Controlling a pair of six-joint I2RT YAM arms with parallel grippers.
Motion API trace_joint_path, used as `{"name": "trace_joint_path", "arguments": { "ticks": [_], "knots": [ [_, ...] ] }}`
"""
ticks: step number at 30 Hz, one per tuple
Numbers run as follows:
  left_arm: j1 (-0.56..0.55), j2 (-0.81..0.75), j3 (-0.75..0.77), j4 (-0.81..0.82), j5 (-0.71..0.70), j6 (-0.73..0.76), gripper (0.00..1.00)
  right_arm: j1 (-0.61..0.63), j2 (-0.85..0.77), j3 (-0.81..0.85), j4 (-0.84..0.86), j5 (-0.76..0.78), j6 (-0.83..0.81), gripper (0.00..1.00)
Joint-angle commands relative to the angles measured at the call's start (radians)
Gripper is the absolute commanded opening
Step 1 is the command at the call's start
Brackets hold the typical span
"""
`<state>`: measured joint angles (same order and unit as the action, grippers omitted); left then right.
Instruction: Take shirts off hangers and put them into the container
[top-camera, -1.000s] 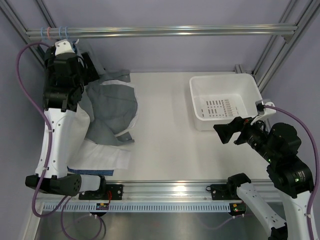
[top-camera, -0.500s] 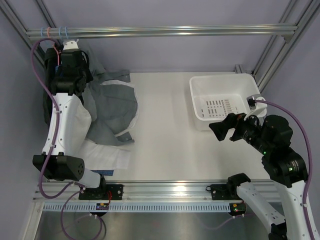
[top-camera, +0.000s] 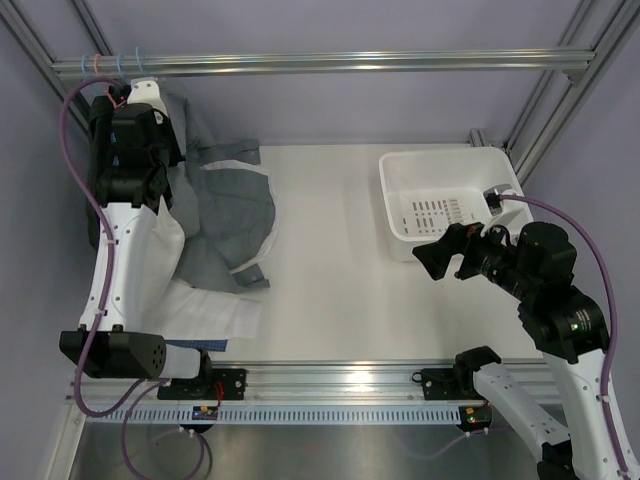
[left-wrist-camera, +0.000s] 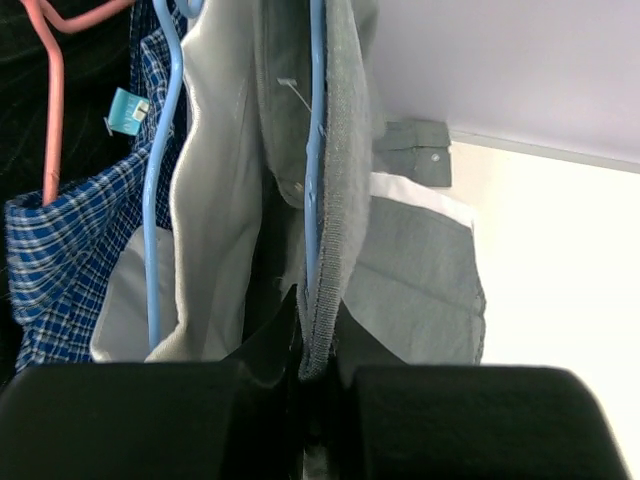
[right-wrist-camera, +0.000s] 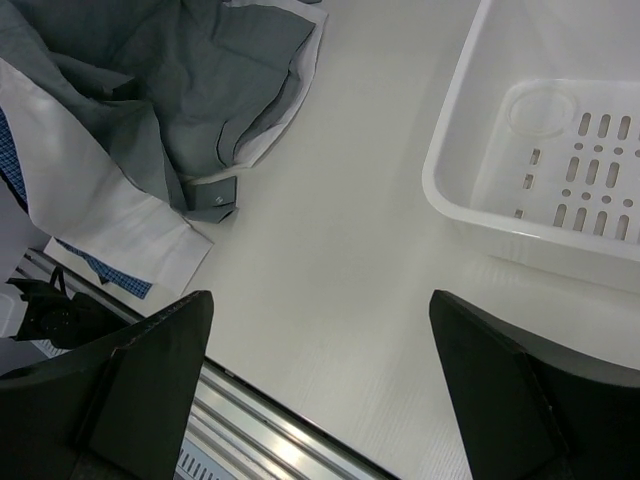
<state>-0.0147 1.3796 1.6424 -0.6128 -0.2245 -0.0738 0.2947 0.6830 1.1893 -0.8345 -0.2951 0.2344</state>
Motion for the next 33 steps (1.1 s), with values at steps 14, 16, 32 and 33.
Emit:
{"name": "trace_joint_path", "arguments": {
  "ticks": [14,16,32,33],
  "knots": [
    [0.002,-0.308,-0.121,0.077,0.321,-0.006,0.00,0.009,-0.003,0.020,0.026,-0.024,-0.052,0.99],
    [0.004,-0.341,-0.141,0.071,0.338,0.009,0.00,0.009,0.007,0.032,0.025,-0.036,-0.063,0.99],
    [-0.168,-0.544,-0.230,-0.260,0.810,0.150,0.00,0.009,0.119,0.179,0.021,-0.202,-0.079,0.99],
    [-0.171,-0.547,-0.202,-0.272,0.853,0.152,0.00,0.009,0.134,0.196,0.020,-0.202,-0.073,0.99]
  ]
}}
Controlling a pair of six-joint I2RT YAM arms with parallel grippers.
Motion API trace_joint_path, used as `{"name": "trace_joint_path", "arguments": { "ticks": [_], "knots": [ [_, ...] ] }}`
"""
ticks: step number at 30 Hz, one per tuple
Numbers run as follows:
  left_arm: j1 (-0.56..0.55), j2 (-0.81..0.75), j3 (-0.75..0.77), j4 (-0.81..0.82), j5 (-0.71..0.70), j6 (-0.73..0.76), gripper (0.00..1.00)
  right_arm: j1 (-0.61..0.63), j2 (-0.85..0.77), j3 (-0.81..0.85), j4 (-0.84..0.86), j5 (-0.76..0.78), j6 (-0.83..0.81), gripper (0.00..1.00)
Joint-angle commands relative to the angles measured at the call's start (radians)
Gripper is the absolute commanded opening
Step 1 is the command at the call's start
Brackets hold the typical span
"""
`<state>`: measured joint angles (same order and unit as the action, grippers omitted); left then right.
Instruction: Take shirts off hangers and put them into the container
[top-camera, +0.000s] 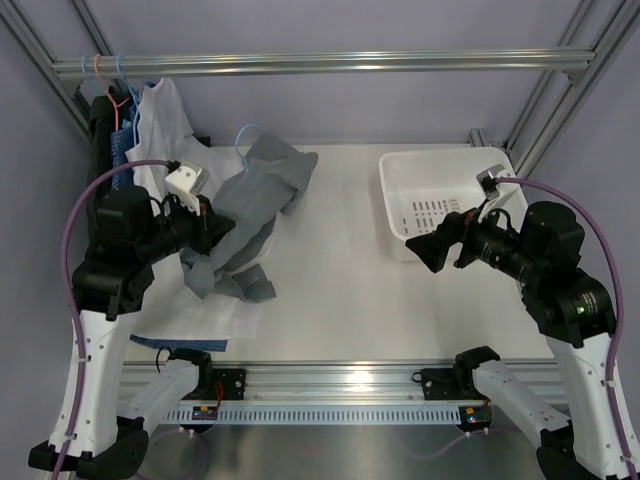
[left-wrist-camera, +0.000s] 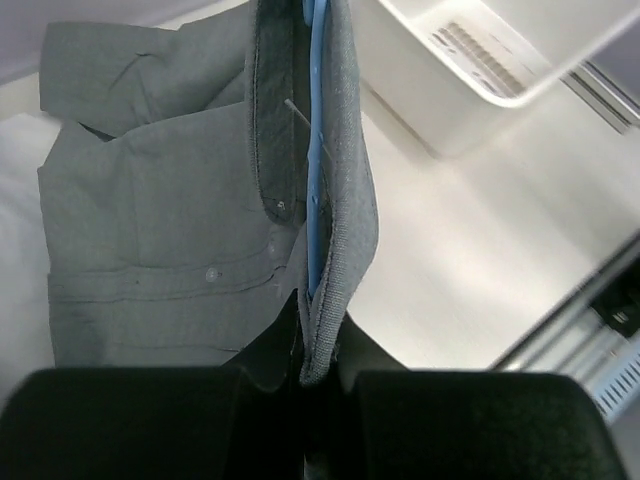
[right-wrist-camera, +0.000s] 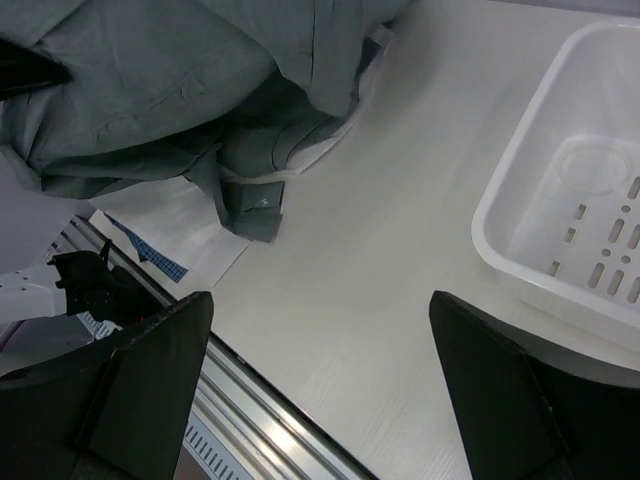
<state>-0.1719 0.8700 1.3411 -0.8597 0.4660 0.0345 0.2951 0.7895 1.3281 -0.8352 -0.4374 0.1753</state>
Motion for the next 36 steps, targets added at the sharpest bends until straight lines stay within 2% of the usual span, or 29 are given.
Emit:
{"name": "trace_joint_path", "arguments": {
  "ticks": [1,5,7,10,13,15,20,22,23,28,30,36],
  "knots": [
    [-0.015,-0.040,0.159,-0.044,0.184,0.042,0.00,0.009,0.033,0.063,0.024,-0.064,-0.014,0.99],
    [-0.034,-0.039,0.276,-0.049,0.288,-0.008,0.00,0.009,0.051,0.092,0.041,-0.070,-0.022,0.99],
    [-0.035,-0.039,0.288,-0.003,0.410,-0.030,0.00,0.009,0.063,0.112,0.041,-0.070,-0.036,0.99],
    [-0.035,-0.051,0.282,0.021,0.467,-0.068,0.00,0.009,0.068,0.126,0.031,-0.055,-0.043,0.99],
    [-0.035,-0.057,0.236,-0.027,0.367,-0.027,0.00,0.009,0.056,0.112,0.033,-0.047,-0.046,0.99],
    [-0.035,-0.049,0.169,-0.071,0.300,0.028,0.00,0.009,0.047,0.100,0.036,-0.047,-0.048,0.99],
    [-0.072,-0.037,-0.031,-0.075,0.157,0.044,0.00,0.009,0.047,0.082,0.056,-0.072,-0.048,0.99],
    [-0.119,-0.019,-0.109,-0.042,0.086,0.025,0.00,0.010,0.059,0.066,0.083,-0.093,-0.040,0.99],
    [-0.179,-0.009,-0.124,-0.029,0.073,-0.001,0.00,0.012,0.066,0.062,0.094,-0.107,-0.030,0.98],
    [-0.360,0.027,-0.241,0.217,-0.050,-0.111,0.00,0.081,0.120,0.022,0.182,-0.046,-0.028,0.98],
    [-0.409,0.056,-0.258,0.304,-0.101,-0.160,0.00,0.139,0.158,0.023,0.212,-0.005,-0.030,0.98],
    [-0.521,0.153,-0.247,0.392,-0.165,-0.191,0.00,0.315,0.261,0.040,0.346,0.130,0.004,0.89]
  ]
}}
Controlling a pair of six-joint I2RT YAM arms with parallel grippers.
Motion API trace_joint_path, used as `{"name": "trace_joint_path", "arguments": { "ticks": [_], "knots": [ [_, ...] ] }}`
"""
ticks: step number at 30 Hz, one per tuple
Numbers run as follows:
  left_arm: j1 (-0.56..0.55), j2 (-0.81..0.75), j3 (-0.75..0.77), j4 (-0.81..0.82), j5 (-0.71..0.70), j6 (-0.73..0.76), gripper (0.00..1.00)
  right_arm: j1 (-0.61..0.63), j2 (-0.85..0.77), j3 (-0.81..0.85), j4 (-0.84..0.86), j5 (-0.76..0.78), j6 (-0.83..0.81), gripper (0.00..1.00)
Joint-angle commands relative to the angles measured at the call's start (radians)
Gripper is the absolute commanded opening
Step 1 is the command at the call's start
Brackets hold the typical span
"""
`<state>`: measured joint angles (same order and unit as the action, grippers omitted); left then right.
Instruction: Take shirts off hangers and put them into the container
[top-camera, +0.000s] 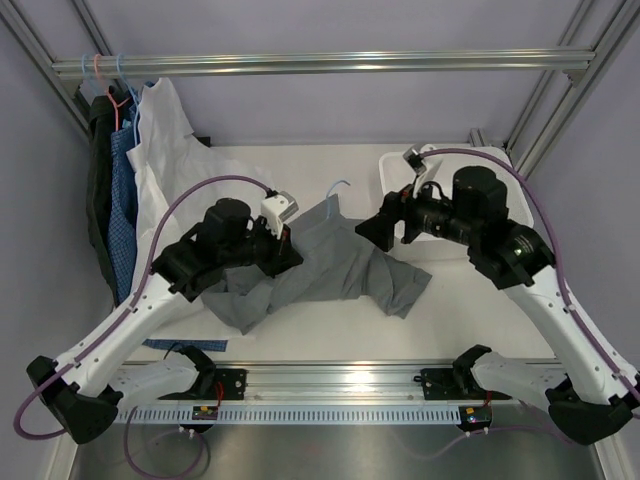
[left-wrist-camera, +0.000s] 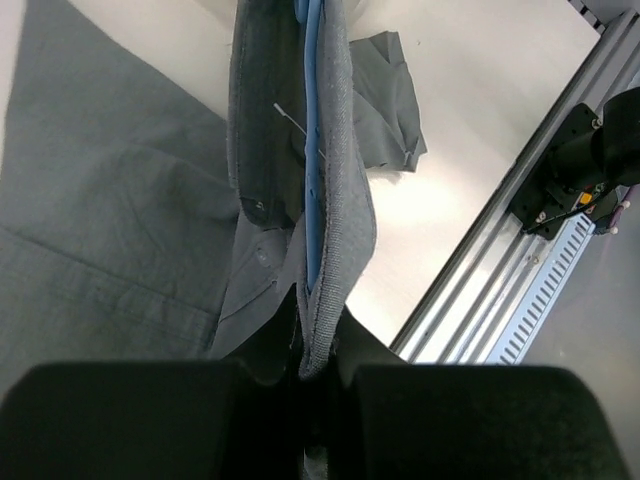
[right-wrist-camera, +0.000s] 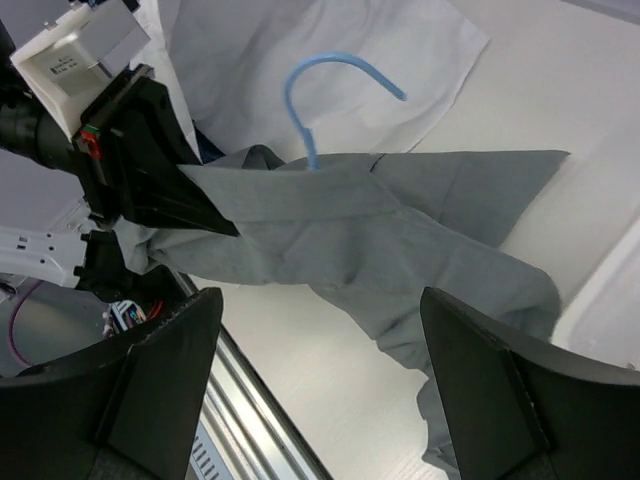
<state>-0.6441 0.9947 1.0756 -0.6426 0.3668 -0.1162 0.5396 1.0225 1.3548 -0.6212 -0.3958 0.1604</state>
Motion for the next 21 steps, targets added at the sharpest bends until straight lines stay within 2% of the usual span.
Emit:
{"name": "trace_joint_path", "arguments": {
  "ticks": [1,5,7,21],
  "knots": [
    [-0.063,0.035,0.018,0.182,-0.072,-0.040,0.00,0.094,0.043,0.021,0.139,0.109,0.018,0.88],
    [-0.101,0.070,0.032,0.205,-0.068,-0.051,0.00,0.184,0.122,0.046,0.195,0.207,0.008,0.84],
    [-0.112,0.078,0.040,0.213,-0.065,-0.050,0.00,0.201,0.152,0.041,0.241,0.230,0.017,0.79],
    [-0.123,0.058,0.058,0.199,-0.065,-0.020,0.00,0.211,0.258,0.050,0.299,0.253,0.021,0.64]
  ]
}}
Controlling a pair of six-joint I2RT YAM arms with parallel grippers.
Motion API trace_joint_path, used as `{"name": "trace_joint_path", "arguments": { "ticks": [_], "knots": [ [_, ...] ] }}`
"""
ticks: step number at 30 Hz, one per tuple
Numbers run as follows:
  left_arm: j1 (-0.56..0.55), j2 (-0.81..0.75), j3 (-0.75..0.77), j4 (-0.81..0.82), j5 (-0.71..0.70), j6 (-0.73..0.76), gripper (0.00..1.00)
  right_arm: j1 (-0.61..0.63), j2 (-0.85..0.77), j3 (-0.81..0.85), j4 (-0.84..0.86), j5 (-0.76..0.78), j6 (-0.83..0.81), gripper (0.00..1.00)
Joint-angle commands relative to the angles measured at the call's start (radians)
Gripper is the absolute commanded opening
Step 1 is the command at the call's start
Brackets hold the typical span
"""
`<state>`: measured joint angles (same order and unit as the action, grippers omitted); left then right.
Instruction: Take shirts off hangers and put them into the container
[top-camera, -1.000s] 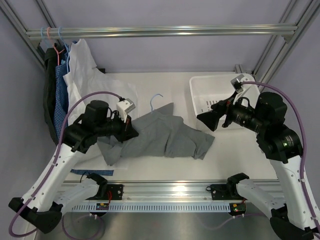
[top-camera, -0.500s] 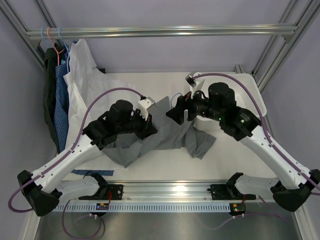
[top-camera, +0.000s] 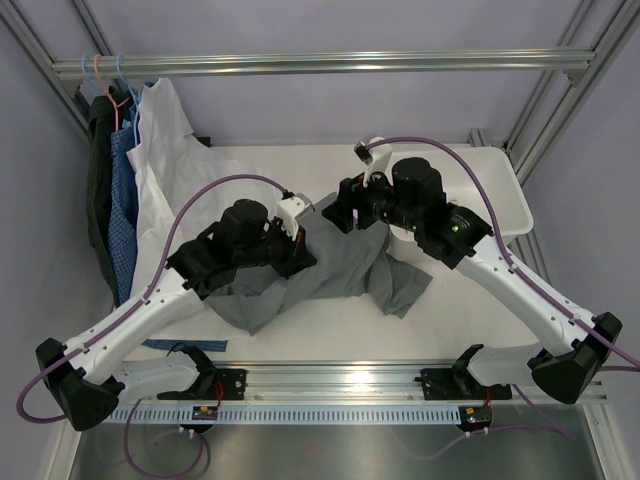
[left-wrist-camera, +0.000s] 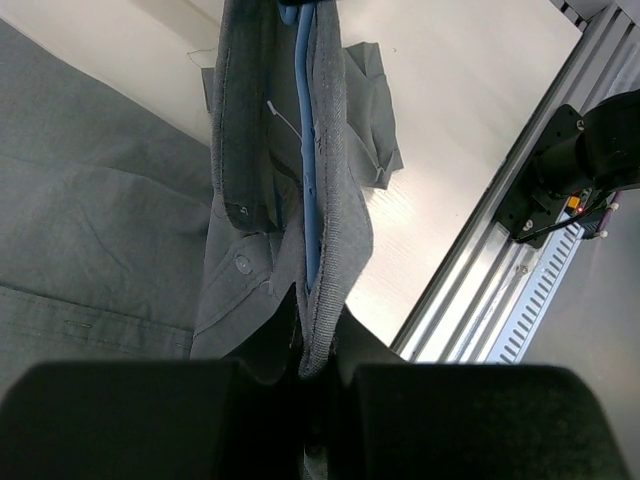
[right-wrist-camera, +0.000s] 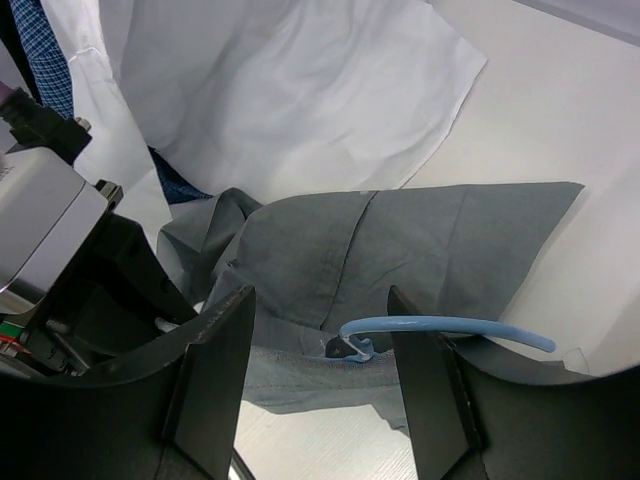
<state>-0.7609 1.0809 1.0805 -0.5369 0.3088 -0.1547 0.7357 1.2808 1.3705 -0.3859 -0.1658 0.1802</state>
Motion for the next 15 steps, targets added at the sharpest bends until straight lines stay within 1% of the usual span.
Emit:
{"name": "trace_joint_path", "arguments": {
  "ticks": [1,4,8,9,12,13,14,15],
  "knots": [
    [-0.006,-0.030,0.053,0.094,-0.008,0.017,0.00,0.013,0.000,0.030,0.065,0.022,0.002,0.63],
    [-0.006,-0.030,0.053,0.106,-0.011,0.006,0.00,0.014,-0.003,0.007,0.076,0.009,0.010,0.61],
    [-0.006,-0.030,0.055,0.123,0.006,-0.003,0.00,0.014,-0.008,-0.014,0.081,0.015,0.012,0.46],
    [-0.006,-0.032,0.055,0.123,0.007,-0.005,0.00,0.016,-0.009,-0.016,0.082,0.017,0.012,0.36],
    [-0.006,-0.038,0.053,0.123,0.010,-0.008,0.00,0.016,-0.014,-0.022,0.084,0.032,0.002,0.18],
    [-0.006,-0.041,0.050,0.123,0.004,-0.012,0.00,0.016,-0.017,-0.024,0.081,0.037,-0.002,0.07],
    [-0.006,-0.050,0.048,0.123,-0.002,-0.013,0.16,0.017,-0.021,-0.025,0.081,0.046,-0.011,0.02],
    [-0.006,-0.056,0.047,0.121,-0.005,-0.013,0.29,0.018,-0.026,-0.027,0.081,0.051,-0.016,0.00]
  ]
}}
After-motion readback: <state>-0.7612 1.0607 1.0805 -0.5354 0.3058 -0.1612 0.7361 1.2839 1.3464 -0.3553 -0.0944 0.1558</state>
